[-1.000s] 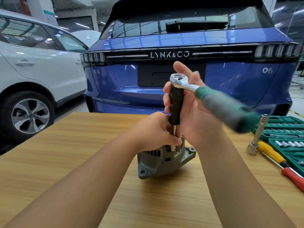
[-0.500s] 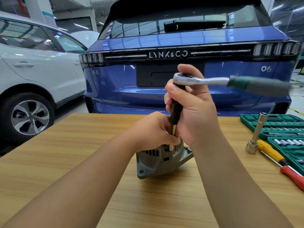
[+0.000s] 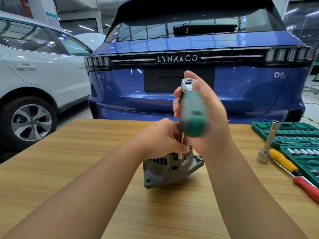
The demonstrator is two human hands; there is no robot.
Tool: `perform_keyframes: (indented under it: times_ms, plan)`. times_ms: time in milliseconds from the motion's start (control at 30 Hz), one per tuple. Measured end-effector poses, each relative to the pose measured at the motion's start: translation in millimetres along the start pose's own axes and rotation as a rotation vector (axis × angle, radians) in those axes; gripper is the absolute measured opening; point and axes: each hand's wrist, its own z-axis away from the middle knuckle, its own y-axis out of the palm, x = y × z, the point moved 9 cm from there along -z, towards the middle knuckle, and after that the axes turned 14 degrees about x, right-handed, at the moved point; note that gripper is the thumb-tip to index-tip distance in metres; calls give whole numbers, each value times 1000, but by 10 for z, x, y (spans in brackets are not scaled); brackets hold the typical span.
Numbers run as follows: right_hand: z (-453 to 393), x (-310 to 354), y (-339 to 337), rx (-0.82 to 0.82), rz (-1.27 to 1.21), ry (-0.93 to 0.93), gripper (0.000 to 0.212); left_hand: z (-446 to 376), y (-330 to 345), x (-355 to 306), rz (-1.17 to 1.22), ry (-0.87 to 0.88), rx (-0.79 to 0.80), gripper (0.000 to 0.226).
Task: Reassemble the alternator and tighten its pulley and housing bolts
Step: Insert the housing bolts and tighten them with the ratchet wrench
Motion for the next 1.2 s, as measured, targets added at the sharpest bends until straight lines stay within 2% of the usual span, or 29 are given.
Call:
perform_keyframes:
  times_ms: [67,167,233,300,367,467,533,600,700,767,833,900,967,1033,1133,1200]
  plan:
    - [64,72,-60,-98,114,-66,34,-9,41,-22,-54,0,48,7]
    - [69,92,-186,-197,182,-46,13,-11,38,-16,-75,-5,55,4]
    - [37,48,-173,-129,82,16,14,-18,23,-4,-75,-7,39,8]
    - [6,41,-107,-13,12,0,24,-24,17,13,-59,-14,39,7]
    - [15,98,-7,49,127,-102,33,-8,5,14,-41,-13,37,7]
    - [27,130,126,54,356,-216,39,28,-16,10,-23,2,15,12]
    - [-10,57,132,89,272,-181,45,79,-31,-5,-33,0,-9,21]
    - [-46,-22,86,137,64,-98,49,87,-40,13,-20,-8,-32,20]
    - [-47,-71,80,214,-116,-23,38,99,-52,22,0,-55,-43,23]
    - [-47,-70,55,183,-56,-22,40,94,-45,11,-20,-53,-31,20]
    - [-46,-90,10,99,-36,-5,50,94,-36,18,11,-56,-27,16]
    - [-7,-14,-39,-15,34,-50,51,79,-18,20,19,-65,-12,16]
    - [52,99,-113,-141,168,-106,39,42,37,-27,-50,-42,43,14]
    - [63,112,-167,-202,203,-78,24,24,42,-46,-59,-34,51,14]
    - [36,63,-152,-137,157,-25,15,6,7,-13,-52,-34,24,12]
    - [28,113,-47,-42,219,-98,27,9,-7,4,-37,-35,14,10]
